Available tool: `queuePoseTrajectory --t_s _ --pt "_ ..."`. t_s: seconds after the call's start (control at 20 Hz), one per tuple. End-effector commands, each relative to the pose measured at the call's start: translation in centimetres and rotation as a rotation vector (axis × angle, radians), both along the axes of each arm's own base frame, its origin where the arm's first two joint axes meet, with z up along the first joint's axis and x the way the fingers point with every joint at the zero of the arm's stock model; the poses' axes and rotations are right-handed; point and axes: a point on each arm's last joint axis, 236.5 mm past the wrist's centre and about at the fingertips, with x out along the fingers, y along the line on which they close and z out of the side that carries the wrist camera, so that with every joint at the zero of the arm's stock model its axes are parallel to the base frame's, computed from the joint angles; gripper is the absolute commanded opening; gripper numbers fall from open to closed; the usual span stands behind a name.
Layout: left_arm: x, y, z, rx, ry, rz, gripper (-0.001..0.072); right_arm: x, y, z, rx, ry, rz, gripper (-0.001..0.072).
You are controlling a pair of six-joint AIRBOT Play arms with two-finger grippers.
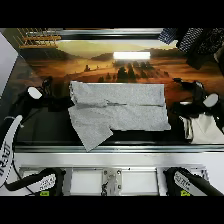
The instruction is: Fold the clothes and pants, and hang the long-sleeved shirts on hangers.
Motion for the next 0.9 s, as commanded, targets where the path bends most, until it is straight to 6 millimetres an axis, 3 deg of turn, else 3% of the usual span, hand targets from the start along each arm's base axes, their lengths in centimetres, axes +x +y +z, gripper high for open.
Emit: queuePoseTrajectory --t_s 0.0,0.15,0.35,0.55,0.7,0.75,0.85 --pt "-6.5 -0.4 -2.3 -0.010 0.095 0.024 0.0478 -7.3 0.4 -3.6 0.094 0.131 -0.225 0.0510" --pt "-9.3 -0.5 -3.2 -0.012 0.117 0.040 0.0477 -8.3 2.9 -5.8 0.212 0.132 -0.303 0.0511" --pt "-10.9 -1.3 -3.9 -0.033 0.116 0.059 0.0477 -5.2 3.9 -6.5 0.314 0.001 -0.391 0.0510" --pt "-12.6 -3.3 -5.7 -0.025 0.171 -0.009 0.0478 -5.4 5.5 -8.2 0.298 0.041 -0.302 0.0506" --pt "-13.7 -5.2 -7.2 -0.019 0.229 -0.048 0.0478 -5.6 6.7 -8.5 0.280 0.044 -0.206 0.0153" --pt "-13.8 -5.9 -7.5 -0.033 0.239 -0.049 0.0478 -5.7 6.9 -8.5 0.278 0.044 -0.197 0.0106" --pt "-13.9 -7.5 -7.9 -0.071 0.255 -0.040 0.0477 -5.7 6.9 -8.5 0.279 0.045 -0.197 0.0086"
